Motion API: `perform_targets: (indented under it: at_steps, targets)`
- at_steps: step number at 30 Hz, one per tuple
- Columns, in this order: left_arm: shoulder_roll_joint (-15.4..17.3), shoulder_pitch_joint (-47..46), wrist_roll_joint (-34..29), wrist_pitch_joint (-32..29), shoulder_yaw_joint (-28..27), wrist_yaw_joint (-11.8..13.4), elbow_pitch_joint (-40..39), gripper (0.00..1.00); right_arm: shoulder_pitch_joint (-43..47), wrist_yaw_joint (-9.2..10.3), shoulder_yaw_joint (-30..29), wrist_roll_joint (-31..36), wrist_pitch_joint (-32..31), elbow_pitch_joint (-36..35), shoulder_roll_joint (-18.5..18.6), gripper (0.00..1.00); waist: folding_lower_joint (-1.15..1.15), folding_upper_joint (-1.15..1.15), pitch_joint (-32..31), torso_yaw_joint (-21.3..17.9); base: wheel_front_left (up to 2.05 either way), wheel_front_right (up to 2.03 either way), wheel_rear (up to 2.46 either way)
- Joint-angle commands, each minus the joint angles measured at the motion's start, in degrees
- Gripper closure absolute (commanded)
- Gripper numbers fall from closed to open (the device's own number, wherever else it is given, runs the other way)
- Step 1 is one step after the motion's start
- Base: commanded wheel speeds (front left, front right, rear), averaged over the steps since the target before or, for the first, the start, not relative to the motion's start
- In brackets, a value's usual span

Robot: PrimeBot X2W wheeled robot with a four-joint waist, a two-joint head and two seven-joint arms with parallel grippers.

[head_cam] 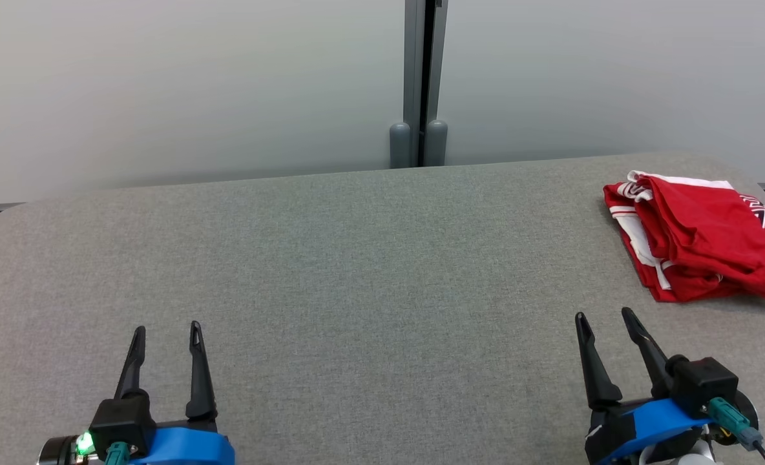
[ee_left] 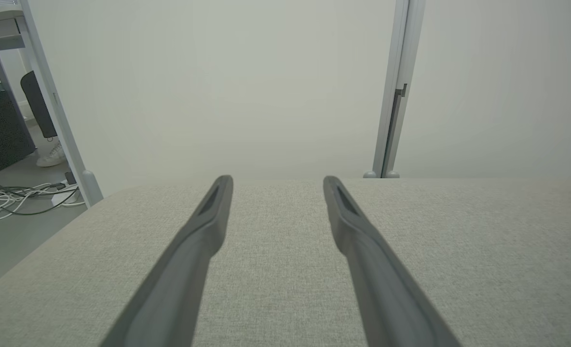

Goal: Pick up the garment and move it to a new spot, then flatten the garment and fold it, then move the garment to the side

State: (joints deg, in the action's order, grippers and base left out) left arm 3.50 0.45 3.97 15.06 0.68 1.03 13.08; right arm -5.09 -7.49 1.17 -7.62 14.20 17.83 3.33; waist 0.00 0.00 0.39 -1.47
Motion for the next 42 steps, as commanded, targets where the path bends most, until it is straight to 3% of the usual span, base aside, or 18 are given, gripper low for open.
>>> perform_targets:
  at_steps: [1,2,6,21,42]
  targets:
    - [0.04,-0.68,-0.19,0.13,0.05,0.15,-0.22,0.00,-0.77,-0.01,0.00,0.02,0.17,0.15,-0.22,0.00,0.00,0.00,0.07,-0.01,0.00,0.00,0.00]
    - [-0.02,0.01,0.05,-0.02,-0.01,-0.03,0.04,1.00,0.01,0.00,0.02,-0.05,0.00,0.15,-0.03,1.00,0.00,0.00,0.06,0.01,0.00,0.00,0.00]
    - [-0.32,1.36,0.26,-0.43,0.00,-0.07,2.27,1.00,1.28,0.00,0.05,-0.33,-0.20,2.23,-0.07,1.00,0.00,0.00,0.05,0.01,0.00,0.00,0.00]
    - [-0.37,-0.61,18.75,-5.02,-1.69,-1.86,2.06,1.00,0.62,0.00,-1.71,-18.04,-4.63,0.92,-0.15,1.00,0.00,0.00,0.01,0.19,0.00,0.00,0.00]
    - [-0.43,-2.45,38.47,-9.62,-3.21,-3.79,1.58,1.00,-0.03,0.00,-3.38,-36.97,-9.16,-0.57,-0.24,1.00,0.00,0.00,-0.03,0.44,0.00,0.00,0.00]
